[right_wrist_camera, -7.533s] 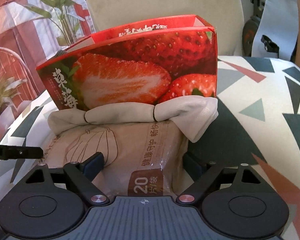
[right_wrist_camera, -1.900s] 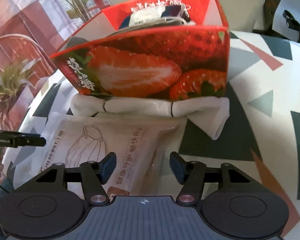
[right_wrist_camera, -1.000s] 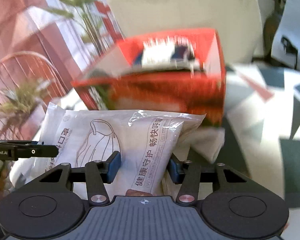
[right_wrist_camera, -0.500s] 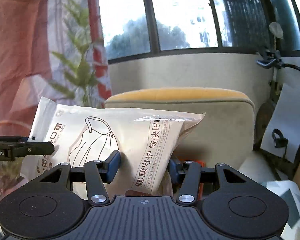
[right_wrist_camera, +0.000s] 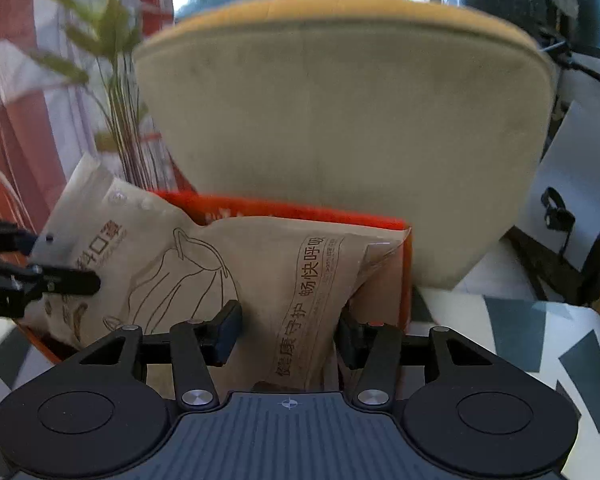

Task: Organize soft objects
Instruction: 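Lift the mask bag with both grippers and lower it into the box, then open both grippers to release the mask bag in the box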

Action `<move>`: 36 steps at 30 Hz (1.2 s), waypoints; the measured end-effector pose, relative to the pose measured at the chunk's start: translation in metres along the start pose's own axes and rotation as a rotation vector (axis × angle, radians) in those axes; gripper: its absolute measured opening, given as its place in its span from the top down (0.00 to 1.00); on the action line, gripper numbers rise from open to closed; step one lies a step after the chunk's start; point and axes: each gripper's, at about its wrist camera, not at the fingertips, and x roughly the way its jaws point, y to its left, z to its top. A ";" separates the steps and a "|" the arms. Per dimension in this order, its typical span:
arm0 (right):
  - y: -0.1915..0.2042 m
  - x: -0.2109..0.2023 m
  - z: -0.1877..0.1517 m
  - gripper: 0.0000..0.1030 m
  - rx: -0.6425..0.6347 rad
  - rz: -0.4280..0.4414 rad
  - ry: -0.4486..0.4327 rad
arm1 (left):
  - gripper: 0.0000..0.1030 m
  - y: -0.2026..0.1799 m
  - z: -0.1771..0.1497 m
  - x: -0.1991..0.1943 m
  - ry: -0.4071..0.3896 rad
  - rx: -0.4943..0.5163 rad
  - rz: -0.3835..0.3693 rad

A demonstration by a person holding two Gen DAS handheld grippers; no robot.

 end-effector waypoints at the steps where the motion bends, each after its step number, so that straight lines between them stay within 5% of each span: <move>1: 0.004 0.008 0.002 0.56 -0.008 -0.007 0.022 | 0.41 0.003 -0.002 0.003 0.011 -0.001 0.000; 12: 0.047 0.050 -0.001 0.56 -0.204 -0.070 0.283 | 0.41 0.026 -0.008 -0.003 -0.024 -0.052 -0.037; 21: 0.040 0.063 -0.004 0.55 -0.164 -0.074 0.368 | 0.41 0.024 -0.014 -0.010 -0.042 -0.064 -0.008; 24: 0.036 0.055 -0.003 0.51 -0.129 -0.094 0.318 | 0.41 0.025 -0.015 -0.023 -0.073 -0.071 0.003; 28: 0.036 0.026 -0.006 0.29 -0.096 -0.167 0.198 | 0.37 0.022 -0.018 -0.042 -0.115 -0.073 0.025; 36: 0.018 -0.051 -0.026 0.28 0.044 -0.062 -0.074 | 0.36 0.025 -0.043 -0.087 -0.207 -0.139 0.036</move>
